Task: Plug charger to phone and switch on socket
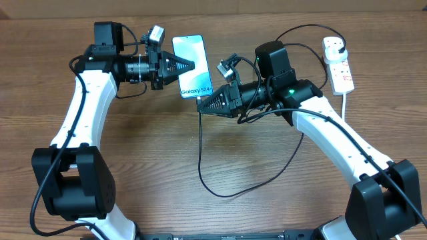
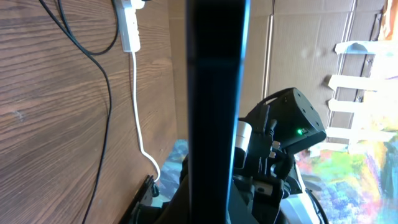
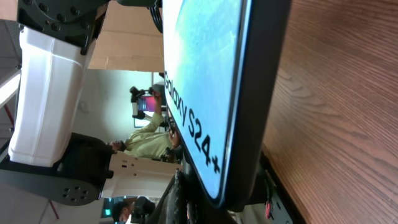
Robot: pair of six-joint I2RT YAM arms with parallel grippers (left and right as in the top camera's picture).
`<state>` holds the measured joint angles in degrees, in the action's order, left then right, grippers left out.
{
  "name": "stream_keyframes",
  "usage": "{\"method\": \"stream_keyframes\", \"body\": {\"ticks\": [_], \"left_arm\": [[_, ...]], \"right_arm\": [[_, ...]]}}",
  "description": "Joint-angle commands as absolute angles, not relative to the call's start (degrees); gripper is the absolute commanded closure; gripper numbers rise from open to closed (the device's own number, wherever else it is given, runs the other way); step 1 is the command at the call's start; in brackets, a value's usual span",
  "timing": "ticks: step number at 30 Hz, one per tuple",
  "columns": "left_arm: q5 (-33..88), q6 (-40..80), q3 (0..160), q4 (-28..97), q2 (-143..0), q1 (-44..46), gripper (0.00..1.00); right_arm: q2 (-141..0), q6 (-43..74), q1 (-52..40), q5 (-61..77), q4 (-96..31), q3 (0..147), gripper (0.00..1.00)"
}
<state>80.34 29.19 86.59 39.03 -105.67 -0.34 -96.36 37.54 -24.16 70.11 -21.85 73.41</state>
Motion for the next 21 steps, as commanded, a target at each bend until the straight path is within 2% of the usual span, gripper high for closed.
{"method": "stream_keyframes", "body": {"ticks": [1,21], "left_arm": [[84.97,26.96,86.61,39.03,-105.69,1.08,0.96],[87.09,26.26,86.61,39.29,-105.69,1.21,0.96]], "right_arm": [[-95.26,37.45,-24.05,70.85,-21.08,75.09,0.96],[-95.26,36.18,-21.93,70.78,-21.76,75.09,0.96]]}}
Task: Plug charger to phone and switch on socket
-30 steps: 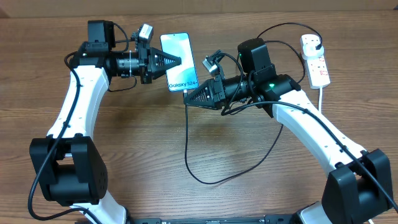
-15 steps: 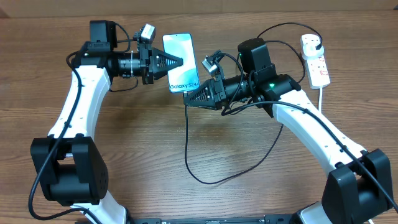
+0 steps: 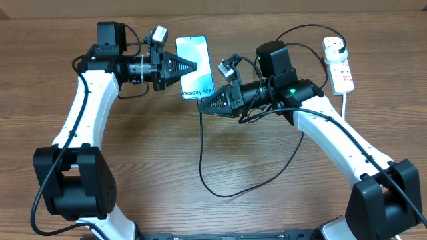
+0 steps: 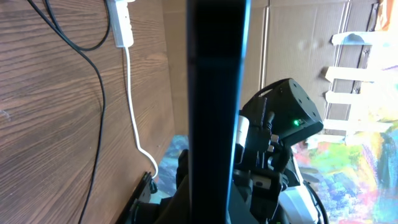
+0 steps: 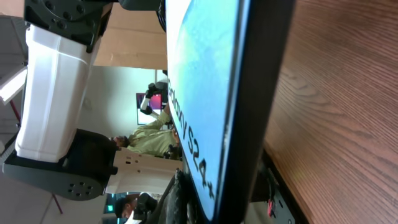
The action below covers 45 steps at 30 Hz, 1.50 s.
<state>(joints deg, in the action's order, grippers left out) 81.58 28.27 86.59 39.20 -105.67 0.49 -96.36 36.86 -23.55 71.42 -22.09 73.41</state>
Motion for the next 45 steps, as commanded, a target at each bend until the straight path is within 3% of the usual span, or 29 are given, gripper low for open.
{"method": "stream_keyframes", "body": {"ticks": [1,45], "left_arm": [[87.09,26.11,86.61,39.42,-105.69,1.21,0.96],[87.09,21.78,86.61,45.91,-105.69,3.95,0.96]], "right_arm": [[-95.26,36.18,-21.71,70.78,-21.76,75.09,0.96],[-95.26,39.29,-22.22,65.56,-17.41,75.09,0.96]]}}
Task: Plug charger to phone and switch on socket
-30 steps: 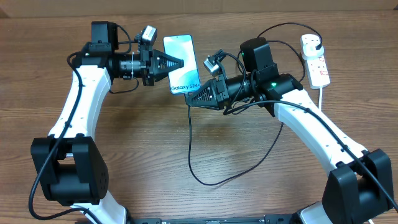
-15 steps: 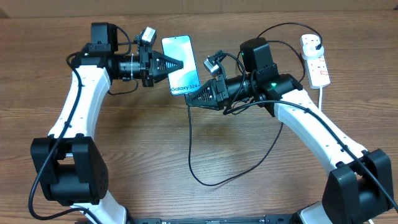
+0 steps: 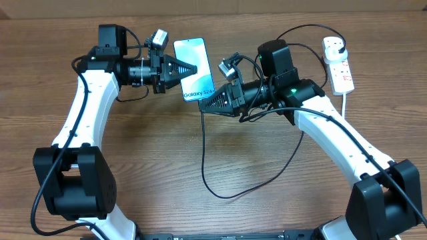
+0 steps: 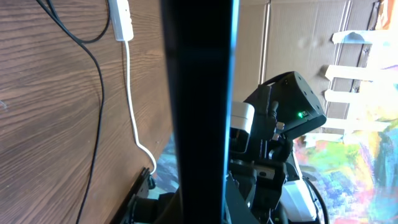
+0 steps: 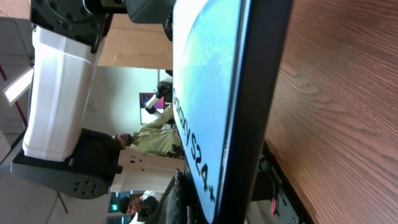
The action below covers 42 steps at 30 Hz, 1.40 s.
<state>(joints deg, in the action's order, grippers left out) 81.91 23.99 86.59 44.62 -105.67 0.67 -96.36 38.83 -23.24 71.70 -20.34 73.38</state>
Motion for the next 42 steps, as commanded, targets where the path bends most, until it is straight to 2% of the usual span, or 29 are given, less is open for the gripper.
{"method": "stream_keyframes", "body": {"ticks": [1,42], "left_arm": [[87.09,21.78,86.61,45.91,-105.69,3.95,0.96],[85.01,18.68,86.61,47.81,-105.69,5.3,0.96]], "right_arm": [[-95.26,39.29,-22.22,65.56,-17.37,75.09,0.96],[-95.26,42.02,-22.2,62.54,-16.71,75.09,0.96]]}}
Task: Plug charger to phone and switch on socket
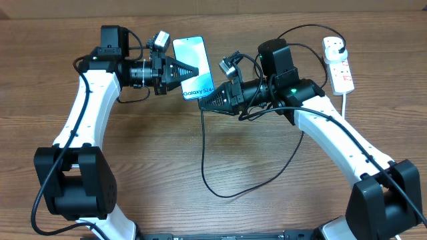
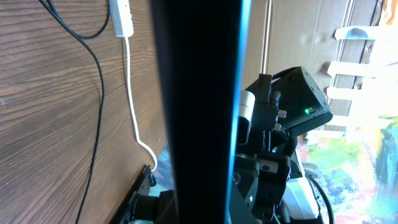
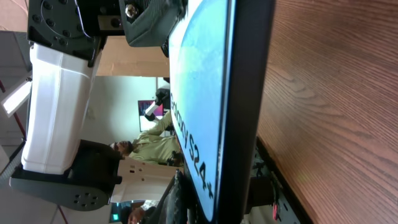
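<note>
The phone (image 1: 191, 60), screen lit and reading Galaxy S24+, is held off the wooden table. My left gripper (image 1: 189, 71) is shut on its left long edge. My right gripper (image 1: 203, 103) is at the phone's bottom end, shut on the charger plug, which its fingers hide. The black charger cable (image 1: 201, 157) hangs from there and loops across the table. The left wrist view shows the phone edge-on (image 2: 199, 93) with the white power strip (image 2: 119, 20) beyond. In the right wrist view the phone (image 3: 202, 106) runs down between the fingers.
The white power strip (image 1: 337, 65) lies at the far right of the table (image 1: 147, 167), a plug in its upper socket and a white lead running off the edge. The black cable loop reaches the table's middle front (image 1: 227, 193).
Hardly anything has moved. The phone has turned slightly, looking broader in the left wrist view and more edge-on in the right wrist view. Both grippers keep their hold.
At the oldest moment the left gripper held the phone above the table and the right gripper was at its bottom end with the cable. The phone then stood slightly further right, then back left. Both holds are unchanged now.
</note>
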Robot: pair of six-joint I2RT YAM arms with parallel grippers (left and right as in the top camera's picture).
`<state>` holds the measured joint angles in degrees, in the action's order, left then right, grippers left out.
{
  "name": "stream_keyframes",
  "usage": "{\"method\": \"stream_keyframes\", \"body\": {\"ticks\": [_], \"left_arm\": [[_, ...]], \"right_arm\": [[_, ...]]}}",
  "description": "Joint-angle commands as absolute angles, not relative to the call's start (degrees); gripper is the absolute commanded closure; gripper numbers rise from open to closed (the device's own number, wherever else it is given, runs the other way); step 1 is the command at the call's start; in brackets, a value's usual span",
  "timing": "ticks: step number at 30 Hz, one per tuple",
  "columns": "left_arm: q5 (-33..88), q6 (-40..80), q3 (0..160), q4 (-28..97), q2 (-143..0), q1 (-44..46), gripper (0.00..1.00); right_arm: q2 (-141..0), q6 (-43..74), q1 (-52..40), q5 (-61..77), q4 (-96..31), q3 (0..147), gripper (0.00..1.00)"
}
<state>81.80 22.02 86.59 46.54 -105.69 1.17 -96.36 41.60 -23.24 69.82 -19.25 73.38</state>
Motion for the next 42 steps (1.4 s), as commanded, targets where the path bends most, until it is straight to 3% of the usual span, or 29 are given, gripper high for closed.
{"method": "stream_keyframes", "body": {"ticks": [1,27,34,42], "left_arm": [[85.03,18.61,86.61,47.81,-105.69,5.3,0.96],[84.88,18.57,86.61,48.16,-105.69,5.3,0.96],[84.42,18.61,86.61,48.16,-105.69,5.28,0.96],[83.88,18.65,86.61,48.18,-105.69,5.28,0.96]], "right_arm": [[-95.26,42.02,-22.2,62.54,-16.71,75.09,0.96],[-95.26,42.04,-22.22,62.61,-15.51,75.09,0.95],[-95.26,42.26,-22.22,63.07,-15.68,75.09,0.84],[-95.26,44.18,-22.22,63.2,-16.49,75.07,0.77]]}}
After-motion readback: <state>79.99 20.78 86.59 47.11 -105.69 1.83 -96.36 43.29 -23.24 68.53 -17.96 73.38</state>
